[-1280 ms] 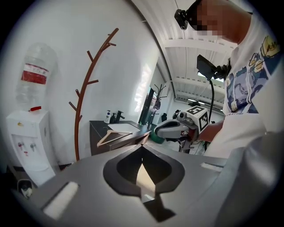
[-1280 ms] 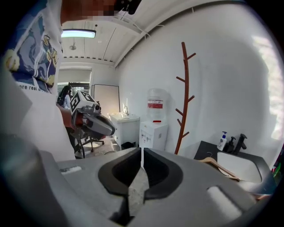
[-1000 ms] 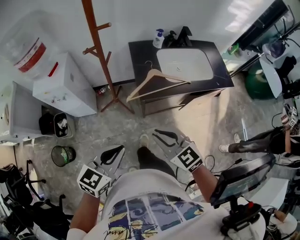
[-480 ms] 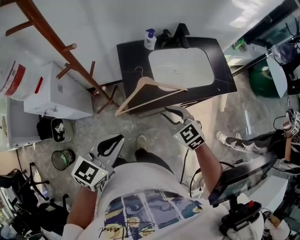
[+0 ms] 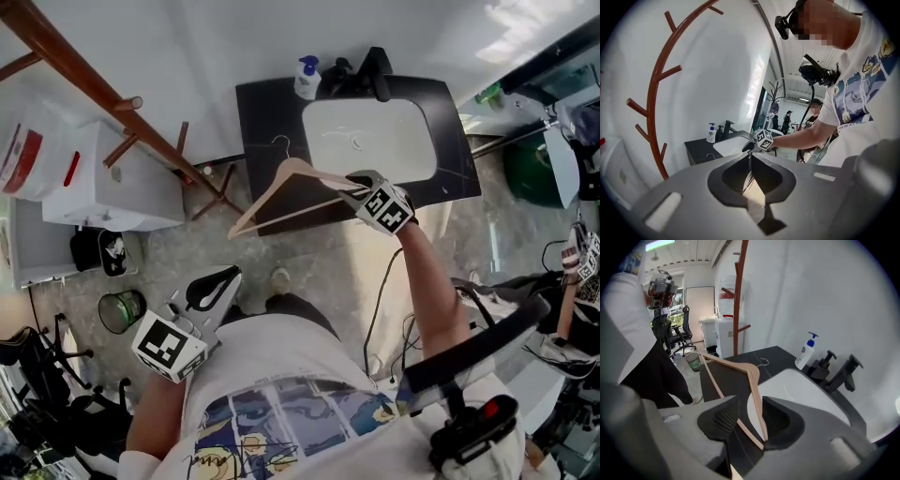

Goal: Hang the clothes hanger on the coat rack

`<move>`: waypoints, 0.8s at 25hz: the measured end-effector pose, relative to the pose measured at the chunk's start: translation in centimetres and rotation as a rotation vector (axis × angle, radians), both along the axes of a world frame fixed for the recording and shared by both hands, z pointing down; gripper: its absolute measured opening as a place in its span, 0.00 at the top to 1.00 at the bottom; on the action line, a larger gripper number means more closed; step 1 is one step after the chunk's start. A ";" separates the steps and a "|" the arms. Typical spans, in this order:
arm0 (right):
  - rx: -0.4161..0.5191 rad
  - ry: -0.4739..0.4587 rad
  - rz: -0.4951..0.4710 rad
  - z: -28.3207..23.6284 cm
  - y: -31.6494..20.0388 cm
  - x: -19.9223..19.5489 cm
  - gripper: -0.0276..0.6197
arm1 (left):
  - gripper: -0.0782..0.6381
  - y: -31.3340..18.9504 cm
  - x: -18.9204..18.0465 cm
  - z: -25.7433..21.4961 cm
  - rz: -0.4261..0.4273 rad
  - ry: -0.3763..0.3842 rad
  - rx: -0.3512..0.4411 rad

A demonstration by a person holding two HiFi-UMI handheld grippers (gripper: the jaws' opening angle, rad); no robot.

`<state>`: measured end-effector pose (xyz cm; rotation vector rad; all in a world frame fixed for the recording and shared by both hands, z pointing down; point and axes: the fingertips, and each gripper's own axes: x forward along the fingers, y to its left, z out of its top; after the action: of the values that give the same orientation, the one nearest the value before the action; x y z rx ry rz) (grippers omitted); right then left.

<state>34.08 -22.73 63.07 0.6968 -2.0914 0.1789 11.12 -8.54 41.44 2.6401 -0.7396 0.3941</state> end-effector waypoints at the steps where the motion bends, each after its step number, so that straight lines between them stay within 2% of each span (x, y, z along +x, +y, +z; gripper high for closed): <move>1: -0.027 0.012 -0.005 1.0 -0.6 0.4 0.74 | 0.86 -0.2 -0.2 0.1 -0.006 -0.005 0.000; 5: -0.129 0.035 -0.037 4.7 -2.7 2.0 0.71 | 0.86 -1.1 -1.0 0.5 -0.043 -0.013 -0.008; 13: -0.433 -0.081 -0.120 7.5 -3.3 1.8 0.63 | 0.87 -2.1 -1.3 1.5 -0.090 -0.026 -0.031; 20: -0.699 -0.128 -0.191 8.9 -2.3 0.5 0.62 | 0.87 -2.5 -1.0 2.5 -0.102 -0.037 -0.064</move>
<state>34.58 -25.05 72.01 0.0640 -2.0066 0.8141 10.13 -11.07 43.90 2.5300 -0.8551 0.4317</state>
